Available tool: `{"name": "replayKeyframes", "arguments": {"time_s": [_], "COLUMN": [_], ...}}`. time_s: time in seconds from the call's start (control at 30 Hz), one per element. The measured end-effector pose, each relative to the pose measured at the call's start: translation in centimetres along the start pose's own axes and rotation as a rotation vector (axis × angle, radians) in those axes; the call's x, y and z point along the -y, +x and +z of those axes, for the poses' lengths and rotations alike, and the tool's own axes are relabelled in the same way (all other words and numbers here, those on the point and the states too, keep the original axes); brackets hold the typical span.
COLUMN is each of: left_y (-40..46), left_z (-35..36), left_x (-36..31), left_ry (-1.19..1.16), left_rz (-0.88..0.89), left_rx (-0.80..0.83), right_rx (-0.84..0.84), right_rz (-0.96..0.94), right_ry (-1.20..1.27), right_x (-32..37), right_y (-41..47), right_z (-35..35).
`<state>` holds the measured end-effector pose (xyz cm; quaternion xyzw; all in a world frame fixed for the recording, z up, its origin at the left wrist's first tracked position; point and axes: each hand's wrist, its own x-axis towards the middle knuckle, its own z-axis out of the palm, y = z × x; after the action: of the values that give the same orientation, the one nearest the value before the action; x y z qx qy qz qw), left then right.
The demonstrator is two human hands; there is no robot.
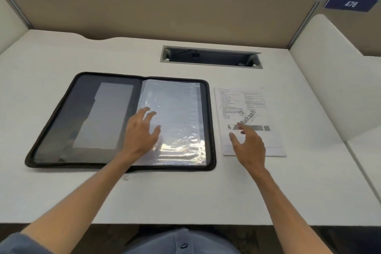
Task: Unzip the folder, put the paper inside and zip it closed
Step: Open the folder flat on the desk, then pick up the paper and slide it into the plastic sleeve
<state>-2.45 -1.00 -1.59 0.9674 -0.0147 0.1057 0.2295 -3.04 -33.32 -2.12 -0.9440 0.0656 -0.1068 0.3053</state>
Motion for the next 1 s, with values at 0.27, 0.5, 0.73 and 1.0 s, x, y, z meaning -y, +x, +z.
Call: {"name": "replayKeyframes", "arguments": {"time_s": [0.27,0.5,0.73,1.0], "left_y": [-0.1,-0.4,-0.6,-0.8], "left_z": [6.0,10.1,12.8,13.5], "left_x": [-9.6,-13.8,-13.9,-13.7], "left_ry": [-0.070,-0.007,0.194,0.200], "left_rz": [0.115,0.195,0.242,0.240], "left_rx": [0.079,0.174,0.314,0.306], "right_rx": [0.013,0.097,0.083,0.172], "right_rz": [0.266,0.356,0.293,0.383], "right_ry": [-0.252,-0.324,-0.402,-0.318], "right_x": [-7.1,-10.4,-10.4,-9.4], "right_y": [3.4,4.5,4.6,5.9], "right_z": [-4.6,-6.0,-5.6,-6.4]}}
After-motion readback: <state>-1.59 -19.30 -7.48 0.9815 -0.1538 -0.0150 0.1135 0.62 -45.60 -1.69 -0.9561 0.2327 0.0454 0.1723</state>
